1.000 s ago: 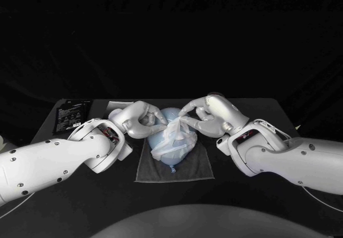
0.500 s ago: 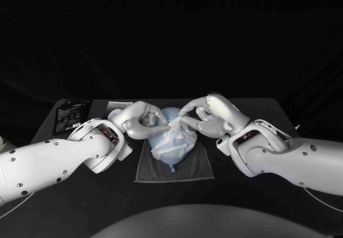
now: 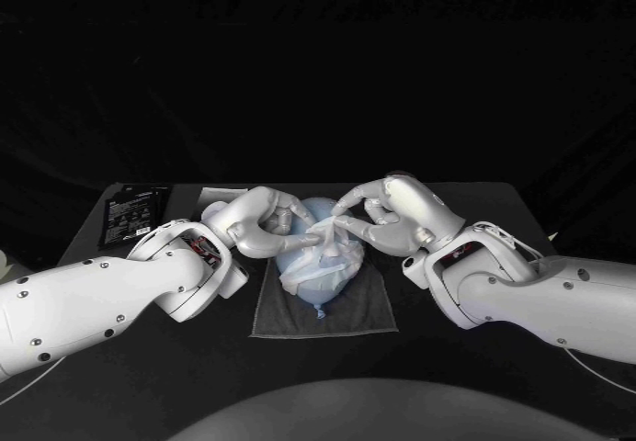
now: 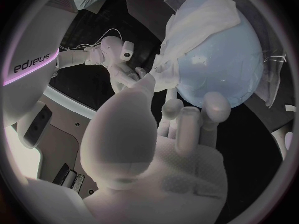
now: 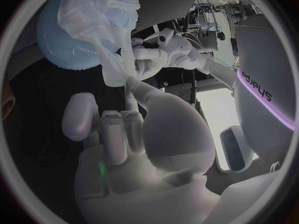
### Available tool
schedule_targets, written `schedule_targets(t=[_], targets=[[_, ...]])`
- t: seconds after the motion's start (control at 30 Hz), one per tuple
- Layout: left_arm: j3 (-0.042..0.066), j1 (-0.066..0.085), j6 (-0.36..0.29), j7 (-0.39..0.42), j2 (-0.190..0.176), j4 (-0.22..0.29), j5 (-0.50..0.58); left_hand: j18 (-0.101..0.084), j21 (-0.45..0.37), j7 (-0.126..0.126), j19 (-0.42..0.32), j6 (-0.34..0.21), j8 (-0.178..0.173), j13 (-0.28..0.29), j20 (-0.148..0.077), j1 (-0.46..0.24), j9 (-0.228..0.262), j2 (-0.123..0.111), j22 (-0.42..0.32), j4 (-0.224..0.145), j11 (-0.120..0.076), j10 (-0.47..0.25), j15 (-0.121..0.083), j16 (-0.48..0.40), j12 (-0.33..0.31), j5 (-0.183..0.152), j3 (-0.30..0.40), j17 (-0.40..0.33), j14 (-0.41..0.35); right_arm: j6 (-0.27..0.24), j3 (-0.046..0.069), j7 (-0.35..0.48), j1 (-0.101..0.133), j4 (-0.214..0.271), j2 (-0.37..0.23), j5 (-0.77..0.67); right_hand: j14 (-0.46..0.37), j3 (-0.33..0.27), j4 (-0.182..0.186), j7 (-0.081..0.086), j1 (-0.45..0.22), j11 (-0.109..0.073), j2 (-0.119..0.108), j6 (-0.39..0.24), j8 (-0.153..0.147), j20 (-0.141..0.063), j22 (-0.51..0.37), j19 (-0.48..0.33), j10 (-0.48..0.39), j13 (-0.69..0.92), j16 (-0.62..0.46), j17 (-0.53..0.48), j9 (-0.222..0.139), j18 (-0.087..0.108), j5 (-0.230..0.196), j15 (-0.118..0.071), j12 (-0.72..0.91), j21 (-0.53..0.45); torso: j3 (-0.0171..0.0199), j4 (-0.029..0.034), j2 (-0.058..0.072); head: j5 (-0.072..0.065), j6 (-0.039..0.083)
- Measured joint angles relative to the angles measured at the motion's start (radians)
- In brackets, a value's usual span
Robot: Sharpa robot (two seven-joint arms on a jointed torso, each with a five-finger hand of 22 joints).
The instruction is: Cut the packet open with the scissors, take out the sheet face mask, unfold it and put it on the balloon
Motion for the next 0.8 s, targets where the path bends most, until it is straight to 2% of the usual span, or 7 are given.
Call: schedule_targets(t=[0.17,0.23,0.37,0.43,0.5,0.67,0.8], targets=[[0.000,0.000,0.002,0.006,0.000,0.000,0.003,0.000,0.000,0.001,0.000,0.009,0.000,0.002,0.000,0.069,-0.004,0.037,0.000,-0.017,0.000,0.000,0.000,0.000,0.000,0.000,0.014,0.000,0.000,0.000,0.000,0.002,0.000,0.002,-0.001,0.000,0.000,0.000,0.000,-0.001,0.003,0.000,0.003,-0.002,-0.001,0.000,0.000,0.000,0.000,0.000,0.002,0.000,0.000,0.000,0.000,0.000,0.000,0.000,0.0001,-0.0002,0.000,0.000,0.000],[0.000,0.000,0.004,0.007,0.001,-0.001,0.004,0.000,0.000,-0.003,0.000,0.022,0.000,0.006,0.000,0.097,-0.005,0.060,0.002,-0.026,0.000,0.000,0.000,0.000,0.000,0.000,0.037,0.000,0.000,-0.001,0.000,0.004,0.000,0.005,-0.002,-0.001,0.000,0.000,0.000,-0.001,0.003,0.000,0.003,-0.002,-0.001,0.000,0.000,0.000,0.000,0.000,0.002,0.000,0.000,0.000,0.000,0.000,0.000,0.000,0.0001,-0.0006,0.000,0.001,0.000],[0.000,0.000,0.009,0.008,0.002,-0.004,0.005,0.000,0.000,-0.014,0.000,0.058,0.000,0.017,0.000,0.143,-0.006,0.089,0.009,-0.042,-0.008,0.009,0.000,0.007,0.006,0.000,0.085,0.000,0.000,-0.005,0.000,0.007,0.000,0.009,-0.005,-0.001,0.000,0.005,-0.001,-0.001,0.003,0.000,0.003,-0.002,-0.002,0.000,0.000,0.000,0.000,0.001,0.002,0.000,0.000,0.000,-0.001,0.000,0.000,0.000,0.0007,-0.0012,0.000,0.001,0.000],[0.000,0.000,0.013,0.008,0.002,-0.005,0.005,0.000,0.005,-0.023,0.001,0.075,0.002,0.022,-0.001,0.155,-0.006,0.095,0.012,-0.049,-0.015,0.016,-0.001,0.007,0.006,0.000,0.107,0.000,0.001,-0.007,0.000,0.008,0.000,0.010,-0.006,-0.001,0.000,0.009,0.000,0.000,0.003,0.000,0.003,-0.003,0.000,0.000,0.000,0.000,0.000,0.001,0.002,0.000,0.001,0.000,-0.002,0.000,0.000,0.000,0.0007,-0.0012,0.000,0.001,0.000],[0.000,0.000,0.018,0.009,0.003,-0.006,0.005,0.000,0.005,-0.031,0.006,0.090,0.010,0.027,-0.006,0.159,-0.006,0.098,0.014,-0.056,-0.022,0.022,-0.012,0.007,0.008,0.000,0.130,0.000,0.001,-0.011,0.000,0.011,0.000,0.013,-0.008,-0.001,0.000,0.010,0.001,0.000,0.003,0.000,0.003,-0.004,0.001,0.000,0.000,0.000,0.000,0.001,0.002,0.000,0.001,0.000,-0.002,0.000,0.000,0.000,0.0009,-0.0014,0.001,0.001,0.000],[0.000,0.000,0.030,0.009,0.005,-0.009,0.005,0.000,0.012,-0.041,0.013,0.113,0.018,0.035,-0.013,0.159,-0.006,0.098,0.021,-0.064,-0.031,0.032,-0.017,0.009,0.011,0.000,0.157,0.000,0.002,-0.019,0.000,0.015,0.000,0.017,-0.013,-0.001,0.000,0.010,0.001,-0.002,0.003,0.000,0.002,-0.005,0.004,0.000,-0.001,0.000,0.000,0.001,0.002,0.001,0.001,0.000,-0.002,0.000,0.000,0.000,0.0012,-0.0012,0.001,0.001,0.000],[0.000,0.000,0.041,0.009,0.007,-0.010,0.005,0.000,0.012,-0.045,0.015,0.116,0.018,0.040,-0.015,0.149,-0.005,0.088,0.028,-0.067,-0.035,0.035,-0.022,0.012,0.013,0.000,0.168,0.000,0.000,-0.024,0.000,0.019,0.000,0.019,-0.015,-0.001,0.000,0.010,0.001,-0.004,0.003,0.000,0.002,-0.003,0.004,0.000,-0.001,0.000,0.000,0.001,0.001,0.001,0.001,0.000,-0.004,0.000,-0.001,0.000,0.0012,-0.0012,0.001,0.001,0.000]])
